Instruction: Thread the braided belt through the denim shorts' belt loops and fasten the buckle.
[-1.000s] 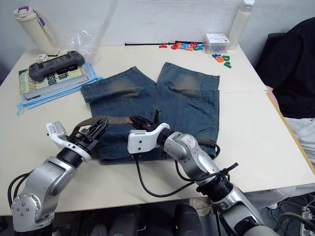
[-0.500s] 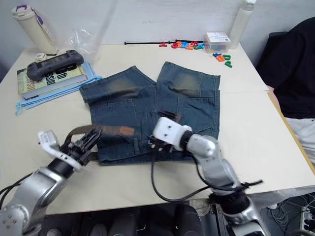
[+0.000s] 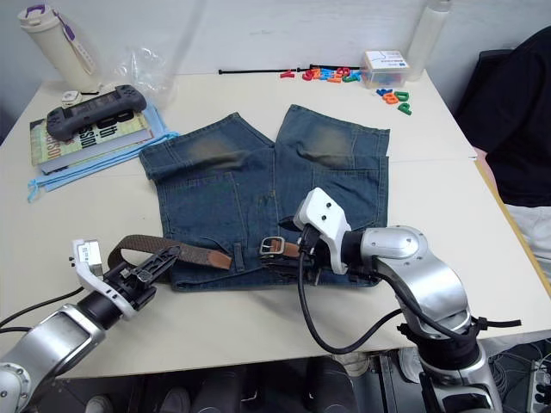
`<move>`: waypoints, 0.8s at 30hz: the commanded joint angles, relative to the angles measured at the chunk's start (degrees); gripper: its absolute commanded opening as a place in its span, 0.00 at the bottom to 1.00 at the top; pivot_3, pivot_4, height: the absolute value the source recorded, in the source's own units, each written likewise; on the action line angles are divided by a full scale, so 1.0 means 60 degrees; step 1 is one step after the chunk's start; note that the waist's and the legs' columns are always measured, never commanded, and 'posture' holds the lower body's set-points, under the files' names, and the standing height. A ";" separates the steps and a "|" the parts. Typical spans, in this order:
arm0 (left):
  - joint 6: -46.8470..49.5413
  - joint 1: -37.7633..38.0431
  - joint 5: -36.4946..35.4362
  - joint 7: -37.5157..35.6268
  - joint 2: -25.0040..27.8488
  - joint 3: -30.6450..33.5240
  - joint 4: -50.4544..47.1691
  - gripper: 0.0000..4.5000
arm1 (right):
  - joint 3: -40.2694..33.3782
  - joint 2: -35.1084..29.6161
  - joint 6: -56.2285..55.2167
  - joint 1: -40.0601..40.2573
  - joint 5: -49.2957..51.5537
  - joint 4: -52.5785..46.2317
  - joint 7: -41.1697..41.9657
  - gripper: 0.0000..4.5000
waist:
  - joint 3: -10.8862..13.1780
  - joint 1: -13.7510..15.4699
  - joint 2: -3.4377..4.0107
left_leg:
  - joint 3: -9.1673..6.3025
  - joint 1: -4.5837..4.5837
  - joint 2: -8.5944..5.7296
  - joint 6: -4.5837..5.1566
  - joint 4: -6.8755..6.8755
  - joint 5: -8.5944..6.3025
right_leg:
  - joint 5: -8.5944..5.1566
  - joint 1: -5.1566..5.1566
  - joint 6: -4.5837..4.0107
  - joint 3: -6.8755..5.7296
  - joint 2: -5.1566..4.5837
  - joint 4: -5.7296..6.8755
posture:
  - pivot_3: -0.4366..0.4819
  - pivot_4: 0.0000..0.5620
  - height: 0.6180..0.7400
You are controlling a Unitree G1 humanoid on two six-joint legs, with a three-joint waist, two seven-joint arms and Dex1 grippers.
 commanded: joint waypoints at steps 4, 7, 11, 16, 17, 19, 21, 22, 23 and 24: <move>0.0153 -0.0075 0.0923 -0.0405 0.0066 -0.0395 -0.0112 0.00 | -0.0284 -0.0094 0.0187 -0.0207 0.0833 -0.0574 -0.0656 0.99 | 0.0000 0.0006 0.0000 | 0.0006 -0.0002 -0.0002 0.0005 0.0009 0.0000 | 0.0001 0.0002 0.0006 0.0002 0.0000 0.0004 | 0.48 0.27 0.80; 0.0075 -0.0265 0.1141 -0.0391 -0.0190 -0.0716 -0.0079 0.00 | -0.0252 -0.0157 0.0250 -0.0198 0.1049 -0.0610 -0.0891 0.99 | 0.0000 0.0013 0.0000 | 0.0005 0.0000 -0.0002 -0.0001 0.0011 0.0001 | 0.0008 0.0004 0.0017 0.0004 0.0000 0.0006 | 0.48 0.27 0.80; -0.0007 -0.0681 0.1354 -0.0355 -0.0585 -0.1089 0.0045 0.00 | -0.0162 -0.0296 0.0260 -0.0107 0.1233 -0.0633 -0.1200 0.99 | 0.0000 0.0026 0.0000 | 0.0003 0.0002 -0.0002 -0.0027 0.0012 -0.0007 | 0.0012 0.0004 0.0022 0.0005 -0.0001 0.0014 | 0.48 0.27 0.80; -0.0128 -0.1144 0.1563 -0.0214 -0.0965 -0.1206 0.0194 0.00 | -0.0123 -0.0464 0.0245 -0.0016 0.1453 -0.0675 -0.1469 0.99 | 0.0000 0.0052 0.0000 | 0.0003 0.0001 -0.0008 0.0013 0.0019 0.0019 | 0.0015 0.0009 0.0027 0.0004 -0.0003 0.0017 | 0.48 0.27 0.80; -0.0112 -0.1165 0.1613 -0.0208 -0.0957 -0.1186 0.0208 0.00 | -0.0136 -0.0479 0.0253 -0.0014 0.1515 -0.0690 -0.1516 0.99 | 0.0000 0.0049 0.0000 | 0.0003 0.0001 -0.0008 0.0014 0.0019 0.0019 | 0.0015 0.0009 0.0027 0.0005 -0.0003 0.0017 | 0.48 0.27 0.80; -0.0112 -0.1170 0.1580 -0.0202 -0.0962 -0.1110 0.0223 0.00 | -0.0147 -0.0514 0.0261 -0.0015 0.1632 -0.0711 -0.1608 0.99 | 0.0000 0.0037 0.0000 | 0.0004 0.0002 -0.0008 0.0016 0.0019 0.0021 | 0.0015 0.0009 0.0028 0.0004 -0.0002 0.0021 | 0.48 0.27 0.80; -0.0111 -0.1161 0.1599 -0.0212 -0.0963 -0.1073 0.0244 0.00 | -0.0130 -0.0536 0.0262 -0.0020 0.1733 -0.0729 -0.1699 0.99 | 0.0000 0.0027 0.0000 | 0.0004 0.0002 -0.0007 0.0017 0.0020 0.0021 | 0.0015 0.0007 0.0028 0.0005 -0.0001 0.0026 | 0.48 0.27 0.80; -0.0105 -0.1158 0.1633 -0.0223 -0.0963 -0.1076 0.0261 0.00 | -0.0114 -0.0538 0.0266 -0.0027 0.1788 -0.0743 -0.1756 0.99 | 0.0000 0.0028 0.0000 | 0.0004 0.0003 -0.0007 0.0017 0.0020 0.0022 | 0.0015 0.0007 0.0028 0.0005 -0.0001 0.0028 | 0.48 0.27 0.80; -0.0103 -0.1153 0.1655 -0.0228 -0.0966 -0.1081 0.0266 0.00 | -0.0105 -0.0551 0.0268 -0.0030 0.1843 -0.0756 -0.1804 0.99 | 0.0000 0.0030 0.0000 | 0.0004 0.0003 -0.0006 0.0016 0.0022 0.0024 | 0.0015 0.0007 0.0028 0.0005 -0.0001 0.0031 | 0.48 0.27 0.80; -0.0069 -0.1141 0.1635 -0.0235 -0.1002 -0.1168 0.0251 0.00 | -0.0101 -0.0552 0.0273 -0.0031 0.1902 -0.0766 -0.1859 0.99 | 0.0000 0.0032 0.0000 | 0.0004 0.0003 -0.0007 0.0016 0.0023 0.0027 | 0.0015 0.0007 0.0028 0.0004 -0.0001 0.0034 | 0.48 0.27 0.80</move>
